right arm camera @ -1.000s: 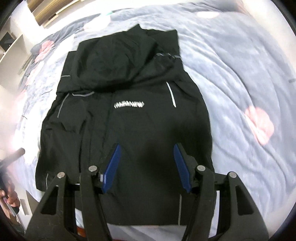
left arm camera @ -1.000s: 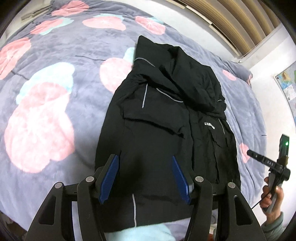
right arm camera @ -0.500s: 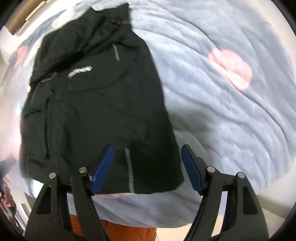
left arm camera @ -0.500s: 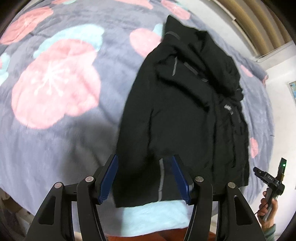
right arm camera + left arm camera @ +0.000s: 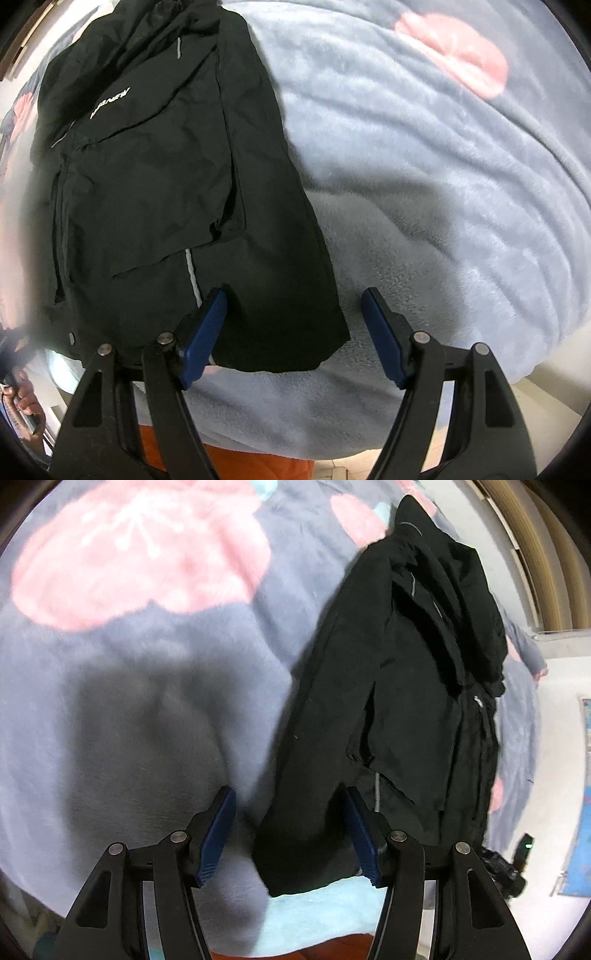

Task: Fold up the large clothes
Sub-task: 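Grasp the jacket hem with both grippers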

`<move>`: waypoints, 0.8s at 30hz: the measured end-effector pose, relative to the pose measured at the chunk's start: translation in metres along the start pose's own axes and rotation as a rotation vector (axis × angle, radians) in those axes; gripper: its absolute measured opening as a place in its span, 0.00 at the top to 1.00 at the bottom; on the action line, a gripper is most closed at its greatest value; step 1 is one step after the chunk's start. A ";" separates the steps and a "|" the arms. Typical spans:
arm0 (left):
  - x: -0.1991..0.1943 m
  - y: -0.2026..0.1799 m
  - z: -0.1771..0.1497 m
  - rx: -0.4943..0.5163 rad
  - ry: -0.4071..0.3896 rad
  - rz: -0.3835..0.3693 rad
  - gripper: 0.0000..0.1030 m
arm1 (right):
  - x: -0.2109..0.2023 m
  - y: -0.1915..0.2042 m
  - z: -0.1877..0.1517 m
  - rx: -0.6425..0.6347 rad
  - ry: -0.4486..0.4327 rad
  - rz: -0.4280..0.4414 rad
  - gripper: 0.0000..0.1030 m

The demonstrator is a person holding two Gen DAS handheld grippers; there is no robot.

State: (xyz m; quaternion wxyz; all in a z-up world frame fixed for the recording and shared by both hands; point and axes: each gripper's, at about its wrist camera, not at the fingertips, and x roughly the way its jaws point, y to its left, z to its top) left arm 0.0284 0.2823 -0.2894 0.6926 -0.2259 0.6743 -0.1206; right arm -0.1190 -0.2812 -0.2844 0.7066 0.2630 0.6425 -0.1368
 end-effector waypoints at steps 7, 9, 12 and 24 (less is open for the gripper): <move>0.011 -0.018 -0.005 0.081 0.034 0.027 0.40 | 0.009 -0.007 -0.007 0.041 0.035 0.072 0.25; 0.013 -0.018 -0.004 0.079 0.040 0.032 0.40 | 0.009 -0.012 -0.007 0.063 0.027 0.093 0.25; 0.020 -0.013 0.000 0.062 0.059 0.022 0.40 | 0.016 -0.023 0.001 0.098 0.034 0.114 0.24; -0.002 -0.034 0.000 0.179 0.003 0.050 0.77 | -0.004 0.001 -0.001 -0.028 0.027 0.087 0.79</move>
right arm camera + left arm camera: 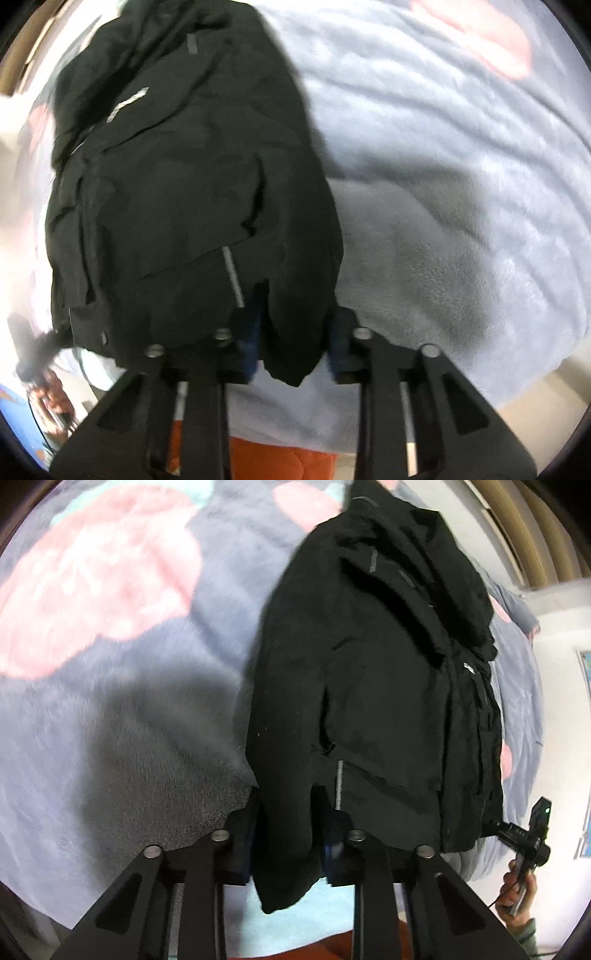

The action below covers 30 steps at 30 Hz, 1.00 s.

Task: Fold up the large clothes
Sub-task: 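Grasp the jacket hem with both grippers, then lift the hem with both grippers and fold it toward the collar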

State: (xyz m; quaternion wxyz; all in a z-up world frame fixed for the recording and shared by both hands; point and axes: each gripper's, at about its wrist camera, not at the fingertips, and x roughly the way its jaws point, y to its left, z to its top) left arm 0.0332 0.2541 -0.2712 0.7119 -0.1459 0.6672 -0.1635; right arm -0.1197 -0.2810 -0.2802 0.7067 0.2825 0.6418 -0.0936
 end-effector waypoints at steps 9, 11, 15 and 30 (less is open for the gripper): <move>0.018 -0.026 0.016 0.059 0.038 -0.022 0.79 | 0.029 0.010 0.011 -0.009 0.058 -0.012 0.81; 0.009 -0.036 0.017 0.096 0.000 0.001 0.89 | 0.014 0.022 0.012 -0.037 0.006 -0.031 0.88; -0.023 -0.049 0.037 0.097 -0.089 -0.066 0.90 | -0.028 0.037 0.019 -0.067 -0.093 -0.025 0.91; -0.099 -0.136 0.190 0.197 -0.384 -0.152 0.90 | -0.119 0.098 0.173 -0.110 -0.370 0.008 0.91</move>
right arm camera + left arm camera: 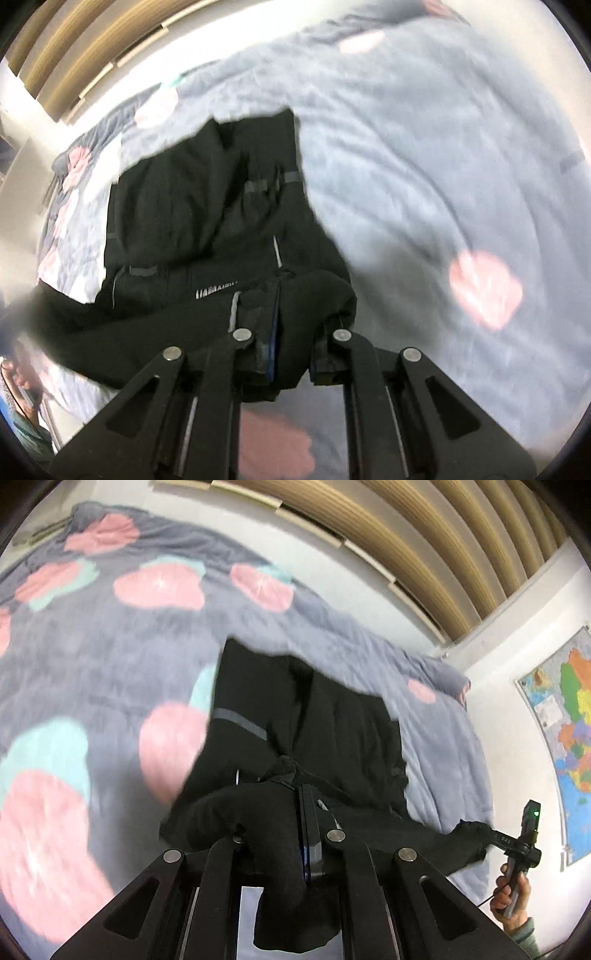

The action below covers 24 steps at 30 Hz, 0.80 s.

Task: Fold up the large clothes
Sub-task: 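Lift the hem with both grippers and fold it toward the collar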

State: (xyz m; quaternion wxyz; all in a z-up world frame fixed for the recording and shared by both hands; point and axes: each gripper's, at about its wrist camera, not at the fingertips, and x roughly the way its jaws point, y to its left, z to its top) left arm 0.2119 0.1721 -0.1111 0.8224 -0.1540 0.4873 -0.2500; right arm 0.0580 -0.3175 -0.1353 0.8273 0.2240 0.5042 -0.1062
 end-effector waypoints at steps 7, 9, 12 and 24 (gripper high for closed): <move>0.053 0.003 0.074 0.003 -0.019 0.024 0.90 | 0.036 0.023 0.090 -0.071 -0.082 -0.023 0.91; 0.077 0.004 0.099 0.005 -0.020 0.038 0.90 | 0.056 0.030 0.117 -0.085 -0.100 -0.039 0.91; 0.124 0.011 0.129 -0.016 0.002 0.075 0.90 | 0.098 0.031 0.153 -0.060 -0.077 -0.061 0.91; 0.258 0.060 0.133 -0.116 0.172 0.168 0.87 | 0.252 0.031 0.182 -0.035 0.146 -0.118 0.90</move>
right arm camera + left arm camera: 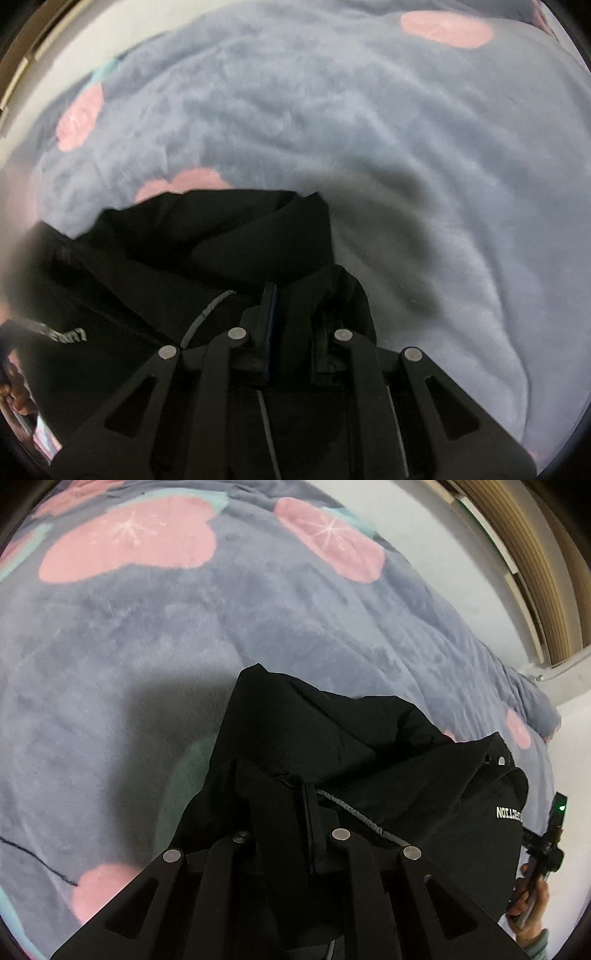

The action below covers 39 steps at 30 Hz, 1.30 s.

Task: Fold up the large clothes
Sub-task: 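Lift the hem with both grippers and fold it toward the collar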

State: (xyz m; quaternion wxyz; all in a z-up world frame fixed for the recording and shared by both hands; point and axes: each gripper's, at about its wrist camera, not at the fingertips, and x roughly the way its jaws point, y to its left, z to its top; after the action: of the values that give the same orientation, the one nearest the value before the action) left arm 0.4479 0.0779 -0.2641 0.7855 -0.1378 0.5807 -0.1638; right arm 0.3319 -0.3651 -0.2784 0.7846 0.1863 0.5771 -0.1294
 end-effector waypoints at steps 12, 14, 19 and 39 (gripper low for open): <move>-0.106 0.011 0.025 0.040 0.022 -0.346 0.78 | -0.083 -0.054 -0.007 0.114 -0.026 0.322 0.64; -0.120 0.008 0.026 0.075 0.052 -0.373 0.78 | -0.095 -0.065 -0.010 0.155 -0.028 0.404 0.59; -0.140 0.002 0.016 0.138 0.074 -0.430 0.75 | -0.109 -0.073 -0.021 0.225 -0.025 0.573 0.34; -0.109 0.006 0.027 0.249 -0.056 -0.109 0.26 | -0.054 -0.009 -0.011 -0.203 -0.111 0.068 0.16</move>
State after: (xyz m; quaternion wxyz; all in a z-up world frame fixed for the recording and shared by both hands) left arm 0.4443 0.1292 -0.1643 0.8025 -0.0750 0.5251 -0.2732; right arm 0.3026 -0.3688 -0.2306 0.8341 0.1178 0.5362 -0.0537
